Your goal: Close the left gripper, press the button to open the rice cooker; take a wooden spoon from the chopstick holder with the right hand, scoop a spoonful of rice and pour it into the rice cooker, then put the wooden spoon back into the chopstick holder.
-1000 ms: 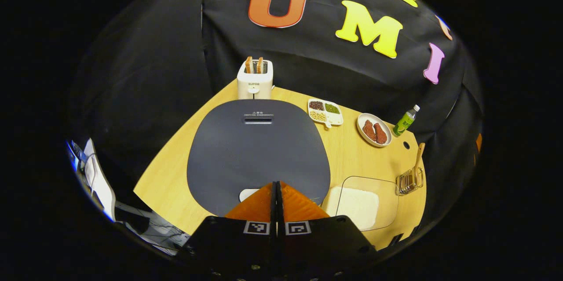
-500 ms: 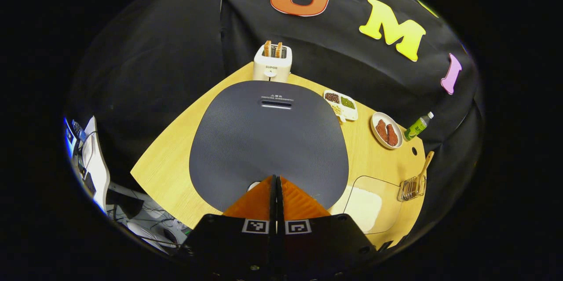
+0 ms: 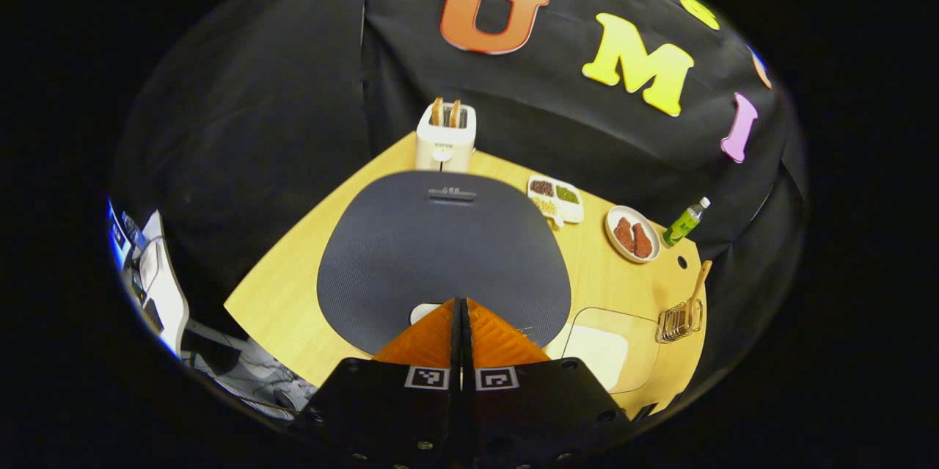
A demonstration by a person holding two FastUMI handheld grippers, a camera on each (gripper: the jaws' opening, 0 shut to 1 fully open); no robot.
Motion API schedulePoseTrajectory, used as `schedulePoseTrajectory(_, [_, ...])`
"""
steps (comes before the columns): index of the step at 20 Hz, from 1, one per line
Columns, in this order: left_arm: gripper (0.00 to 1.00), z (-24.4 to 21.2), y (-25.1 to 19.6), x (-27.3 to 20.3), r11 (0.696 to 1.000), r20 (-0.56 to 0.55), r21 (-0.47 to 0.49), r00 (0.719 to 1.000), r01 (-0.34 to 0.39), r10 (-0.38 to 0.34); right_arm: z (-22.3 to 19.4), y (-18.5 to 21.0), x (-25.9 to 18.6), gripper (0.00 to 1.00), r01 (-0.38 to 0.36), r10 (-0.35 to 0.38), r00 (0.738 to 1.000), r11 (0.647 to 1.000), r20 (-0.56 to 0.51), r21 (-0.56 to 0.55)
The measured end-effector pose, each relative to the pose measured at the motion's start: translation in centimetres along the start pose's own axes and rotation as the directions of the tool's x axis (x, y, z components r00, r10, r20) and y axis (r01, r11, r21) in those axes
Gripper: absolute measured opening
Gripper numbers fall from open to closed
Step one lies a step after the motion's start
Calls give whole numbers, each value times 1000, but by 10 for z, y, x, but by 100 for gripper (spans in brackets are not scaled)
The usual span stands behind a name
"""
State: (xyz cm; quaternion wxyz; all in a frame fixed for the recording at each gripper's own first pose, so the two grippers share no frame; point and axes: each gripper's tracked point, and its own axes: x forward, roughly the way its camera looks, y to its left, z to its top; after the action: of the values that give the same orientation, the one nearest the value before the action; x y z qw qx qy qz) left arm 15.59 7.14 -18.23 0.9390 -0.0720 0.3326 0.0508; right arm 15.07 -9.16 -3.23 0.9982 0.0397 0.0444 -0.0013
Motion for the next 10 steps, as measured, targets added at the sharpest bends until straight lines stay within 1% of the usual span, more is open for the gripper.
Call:
schedulePoseTrajectory(2, [0,33,-3,-14,999,97,35,995,2,-5,8,-1,-10,92,13,-12,1000,1000,24,-5])
schedulePoseTrajectory(3, [0,45,-3,-18,999,139,46,990,-4,-2,11,-2,-15,100,19,-18,999,1000,33,-12])
schedulePoseTrajectory(7, [0,91,-7,-35,997,267,75,964,-5,-15,23,-8,-32,100,41,-38,997,998,61,-48])
schedulePoseTrajectory(10, [0,108,-13,-59,998,322,63,946,8,-28,33,-15,-45,100,64,-58,996,995,73,-77])
